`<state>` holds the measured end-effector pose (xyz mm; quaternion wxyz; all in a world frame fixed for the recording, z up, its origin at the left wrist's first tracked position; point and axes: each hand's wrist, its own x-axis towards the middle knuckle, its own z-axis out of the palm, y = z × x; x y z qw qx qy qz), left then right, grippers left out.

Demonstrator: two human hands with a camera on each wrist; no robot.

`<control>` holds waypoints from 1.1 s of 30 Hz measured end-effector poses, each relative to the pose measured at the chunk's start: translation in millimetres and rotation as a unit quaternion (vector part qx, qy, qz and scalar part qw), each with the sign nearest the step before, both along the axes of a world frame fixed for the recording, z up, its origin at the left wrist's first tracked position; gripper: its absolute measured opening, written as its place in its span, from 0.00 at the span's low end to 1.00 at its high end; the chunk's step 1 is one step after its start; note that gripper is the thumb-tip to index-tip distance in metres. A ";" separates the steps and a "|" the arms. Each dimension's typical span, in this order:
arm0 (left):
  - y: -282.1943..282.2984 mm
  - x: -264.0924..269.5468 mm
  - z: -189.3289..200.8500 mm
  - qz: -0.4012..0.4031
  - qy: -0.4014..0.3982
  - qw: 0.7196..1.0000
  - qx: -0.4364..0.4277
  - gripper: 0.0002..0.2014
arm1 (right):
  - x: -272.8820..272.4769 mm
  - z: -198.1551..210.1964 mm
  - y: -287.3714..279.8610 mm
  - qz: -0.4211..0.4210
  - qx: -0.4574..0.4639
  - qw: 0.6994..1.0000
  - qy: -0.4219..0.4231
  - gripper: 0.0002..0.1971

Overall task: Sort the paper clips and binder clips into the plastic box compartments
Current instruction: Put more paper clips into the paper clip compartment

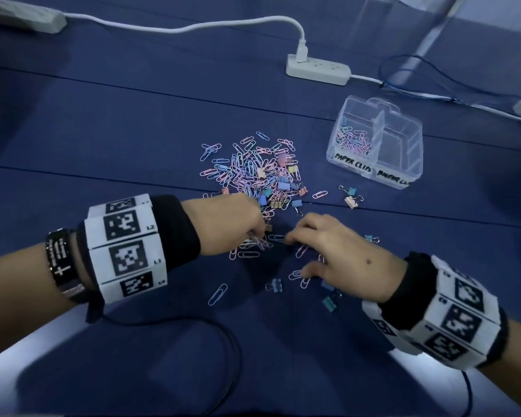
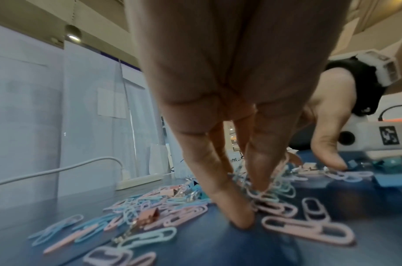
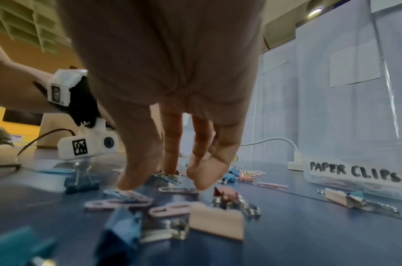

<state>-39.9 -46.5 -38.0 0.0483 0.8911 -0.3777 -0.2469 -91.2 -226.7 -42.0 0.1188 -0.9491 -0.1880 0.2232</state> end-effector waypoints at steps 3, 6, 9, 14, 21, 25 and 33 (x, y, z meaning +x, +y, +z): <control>1.4 0.3 0.5 0.006 0.015 1.000 0.007 0.19 | -4.7 2.2 -0.9 0.012 -0.002 1.000 0.004 0.31; 1.7 -0.5 3.1 0.002 0.030 0.999 0.017 0.21 | -6.8 1.1 1.0 0.025 -0.033 0.999 0.021 0.39; -0.5 -3.3 3.0 -0.009 0.024 0.999 0.024 0.24 | -1.4 0.0 3.8 0.025 -0.035 0.999 0.020 0.40; -8.9 -5.8 -3.4 -0.026 -0.019 0.998 0.049 0.26 | 13.6 -3.8 6.5 0.013 0.014 0.999 0.027 0.33; -19.9 -3.5 -4.2 -0.054 -0.010 0.998 0.011 0.09 | 25.4 -4.0 12.8 0.032 0.049 0.998 0.002 0.14; -19.4 -3.2 -1.6 -0.034 0.005 0.999 -0.022 0.10 | 17.2 -8.4 11.7 0.069 0.006 0.997 -0.017 0.12; -14.8 -3.3 -3.4 0.005 0.034 0.999 -0.002 0.07 | 8.4 -7.0 13.5 0.093 -0.061 0.994 -0.018 0.07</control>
